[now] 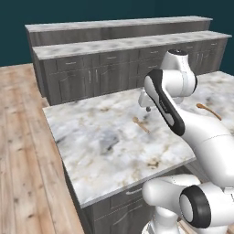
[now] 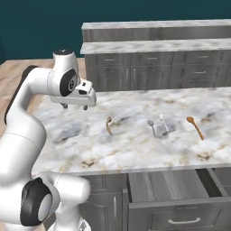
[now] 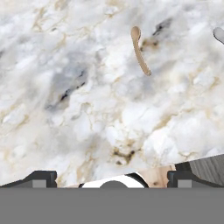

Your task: Organize the utensils by type. Pick up the wooden spoons from the counter and place them in the open cabinet. Then pick up the metallic utensils from the counter and place them in the open drawer.

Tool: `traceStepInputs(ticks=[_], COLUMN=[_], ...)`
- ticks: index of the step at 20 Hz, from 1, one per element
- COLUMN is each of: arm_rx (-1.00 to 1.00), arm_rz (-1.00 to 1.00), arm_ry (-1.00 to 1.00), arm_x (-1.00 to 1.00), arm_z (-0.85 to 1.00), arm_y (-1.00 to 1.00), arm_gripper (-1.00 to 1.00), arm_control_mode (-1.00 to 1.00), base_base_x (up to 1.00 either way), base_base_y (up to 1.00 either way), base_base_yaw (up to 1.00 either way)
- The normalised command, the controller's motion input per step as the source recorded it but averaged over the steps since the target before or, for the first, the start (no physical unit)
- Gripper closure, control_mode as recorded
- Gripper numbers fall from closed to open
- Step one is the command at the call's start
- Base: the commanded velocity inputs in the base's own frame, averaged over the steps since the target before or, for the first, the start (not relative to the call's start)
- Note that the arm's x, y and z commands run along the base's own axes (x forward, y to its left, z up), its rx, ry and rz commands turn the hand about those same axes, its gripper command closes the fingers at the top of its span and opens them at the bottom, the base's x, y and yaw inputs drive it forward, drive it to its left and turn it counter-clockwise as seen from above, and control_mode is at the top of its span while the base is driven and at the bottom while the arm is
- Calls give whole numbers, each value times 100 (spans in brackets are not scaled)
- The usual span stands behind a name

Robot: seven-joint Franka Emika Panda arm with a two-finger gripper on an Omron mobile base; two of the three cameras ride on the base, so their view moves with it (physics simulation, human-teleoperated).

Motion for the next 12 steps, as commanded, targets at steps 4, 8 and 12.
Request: traceStepInputs(ticks=[4, 8, 12], arm_rx=[0, 0, 0], arm_rz=[0, 0, 0], arm_ry=[0, 0, 0], arm_x=[0, 0, 0], arm_z=[0, 0, 0], arm_y=[0, 0, 0], arm_gripper=[-100, -100, -100], arm_control_mode=[100, 100, 100], base_base_x=[0, 0, 0], base_base_y=[0, 0, 0], base_base_yaw=[0, 0, 0])
